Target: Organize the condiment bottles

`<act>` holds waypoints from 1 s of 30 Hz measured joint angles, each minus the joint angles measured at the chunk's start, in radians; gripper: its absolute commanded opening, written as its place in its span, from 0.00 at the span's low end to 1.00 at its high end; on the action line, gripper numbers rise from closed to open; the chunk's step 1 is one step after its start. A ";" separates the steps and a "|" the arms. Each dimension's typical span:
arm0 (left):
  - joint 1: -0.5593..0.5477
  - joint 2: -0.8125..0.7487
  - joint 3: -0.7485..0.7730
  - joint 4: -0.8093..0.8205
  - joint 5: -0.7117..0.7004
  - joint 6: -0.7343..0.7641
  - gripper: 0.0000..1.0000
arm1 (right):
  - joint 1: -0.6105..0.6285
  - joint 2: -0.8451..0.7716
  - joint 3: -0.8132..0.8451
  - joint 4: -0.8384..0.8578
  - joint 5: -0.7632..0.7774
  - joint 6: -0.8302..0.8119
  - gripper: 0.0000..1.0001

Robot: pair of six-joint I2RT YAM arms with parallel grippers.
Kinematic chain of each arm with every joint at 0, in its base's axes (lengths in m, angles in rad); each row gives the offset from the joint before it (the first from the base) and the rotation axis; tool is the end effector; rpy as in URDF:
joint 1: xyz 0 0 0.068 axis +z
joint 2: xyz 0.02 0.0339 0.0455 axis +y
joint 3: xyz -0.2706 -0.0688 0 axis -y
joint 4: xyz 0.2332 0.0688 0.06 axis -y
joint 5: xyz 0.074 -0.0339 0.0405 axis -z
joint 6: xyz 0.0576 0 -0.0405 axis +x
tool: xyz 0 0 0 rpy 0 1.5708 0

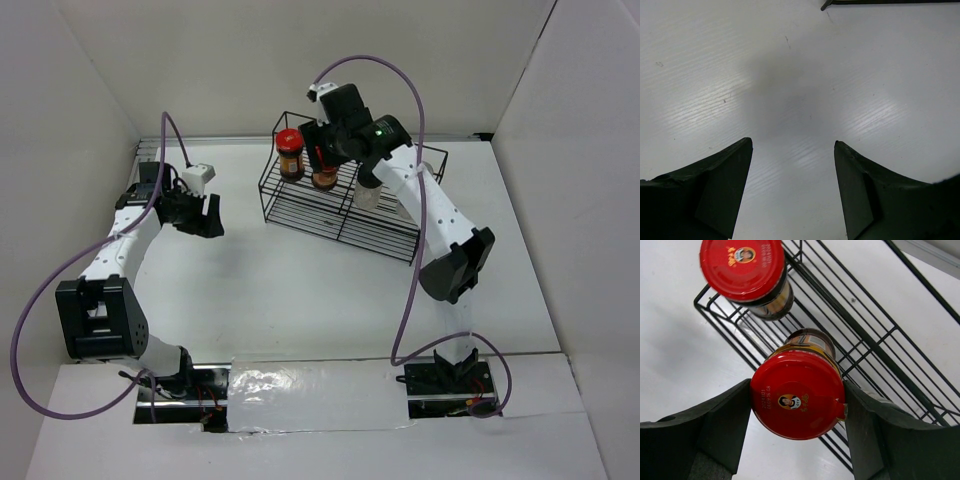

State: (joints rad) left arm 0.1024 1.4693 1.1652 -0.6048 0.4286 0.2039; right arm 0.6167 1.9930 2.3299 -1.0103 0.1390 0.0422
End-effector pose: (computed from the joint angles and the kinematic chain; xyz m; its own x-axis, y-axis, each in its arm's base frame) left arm 0.3115 0.0080 0.2704 -0.7358 0.1095 -0.6683 0.3167 0.9279 -0.1966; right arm 0.3583 0.2442 0.4123 -0.5288 -0.3236 -0.7847 -0.4625 0.8850 -0.0534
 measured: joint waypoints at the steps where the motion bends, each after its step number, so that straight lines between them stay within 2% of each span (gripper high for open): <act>1: 0.001 0.001 0.000 0.000 0.000 0.000 0.78 | -0.005 0.003 0.000 0.008 0.003 0.000 0.00; 14: 0.018 0.003 0.000 0.001 0.011 0.000 0.78 | -0.034 0.054 -0.002 0.034 -0.004 0.008 0.00; 15: 0.019 0.005 0.000 0.002 0.013 0.000 0.78 | -0.035 0.054 -0.002 0.033 -0.005 0.008 0.02; 16: 0.019 0.006 0.000 0.002 0.014 0.000 0.78 | -0.035 0.055 -0.002 0.034 -0.005 0.009 0.09; 17: 0.019 0.008 0.000 0.002 0.015 -0.001 0.78 | -0.036 0.056 -0.002 0.037 -0.005 0.009 0.27; 19: 0.019 0.011 0.000 0.002 0.016 -0.001 0.78 | -0.040 0.060 -0.002 0.047 -0.007 0.008 0.49; 20: 0.020 0.013 0.000 0.003 0.016 -0.001 0.78 | -0.041 0.061 -0.002 0.052 -0.009 0.008 0.68; 23: 0.020 0.020 0.000 0.002 0.018 -0.002 0.78 | -0.049 0.066 -0.002 0.069 -0.019 0.010 0.90; 26: 0.020 0.021 0.000 0.002 0.020 -0.002 0.78 | -0.059 0.074 -0.002 0.087 -0.024 0.015 1.00; 30: 0.021 0.021 0.000 0.002 0.023 -0.002 0.78 | -0.062 0.079 -0.002 0.097 -0.027 0.014 1.00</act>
State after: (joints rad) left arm 0.1238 1.4906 1.1648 -0.6025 0.4515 0.2024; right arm 0.5545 2.0724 2.3276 -0.9131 0.1116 0.0563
